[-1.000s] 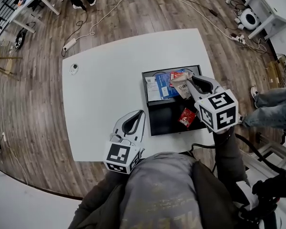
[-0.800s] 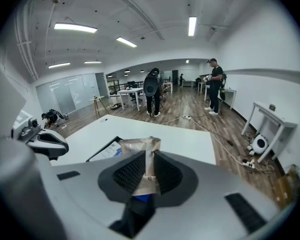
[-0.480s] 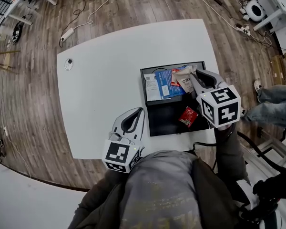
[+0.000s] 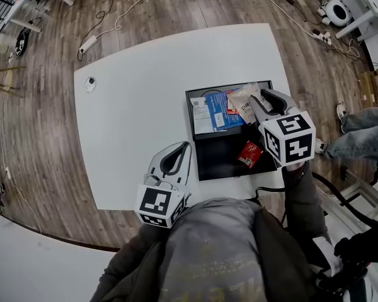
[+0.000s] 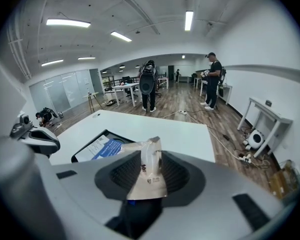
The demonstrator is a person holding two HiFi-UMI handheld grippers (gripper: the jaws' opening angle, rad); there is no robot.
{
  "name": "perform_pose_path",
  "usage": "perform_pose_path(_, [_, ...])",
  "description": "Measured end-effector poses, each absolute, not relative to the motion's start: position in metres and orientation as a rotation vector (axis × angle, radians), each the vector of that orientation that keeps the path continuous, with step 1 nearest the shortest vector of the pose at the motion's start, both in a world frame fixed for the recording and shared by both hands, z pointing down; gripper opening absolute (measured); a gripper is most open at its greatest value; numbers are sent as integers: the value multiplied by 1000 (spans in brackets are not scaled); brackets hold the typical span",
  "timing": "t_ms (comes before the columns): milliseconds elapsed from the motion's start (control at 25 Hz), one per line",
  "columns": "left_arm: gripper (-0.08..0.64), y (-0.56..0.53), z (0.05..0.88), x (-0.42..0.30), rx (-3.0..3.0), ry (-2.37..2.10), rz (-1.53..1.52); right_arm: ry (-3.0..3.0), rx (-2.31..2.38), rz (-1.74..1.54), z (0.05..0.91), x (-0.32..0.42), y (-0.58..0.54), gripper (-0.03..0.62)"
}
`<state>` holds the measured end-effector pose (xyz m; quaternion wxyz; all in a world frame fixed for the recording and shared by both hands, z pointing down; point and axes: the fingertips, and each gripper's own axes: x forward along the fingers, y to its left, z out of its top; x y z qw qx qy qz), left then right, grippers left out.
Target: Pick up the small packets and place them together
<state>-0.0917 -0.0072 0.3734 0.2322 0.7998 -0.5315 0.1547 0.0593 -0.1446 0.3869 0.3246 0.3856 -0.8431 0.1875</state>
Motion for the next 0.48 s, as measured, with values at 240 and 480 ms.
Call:
perform_pose_path(240, [2,-4,373,-94,2200,-1469,416,-2221,1057,460,377,61,-144,114])
perform_pose_path(480, [2,2,365,-93,2218,-1469,405,-2251,1147,414,351,71,-142,114])
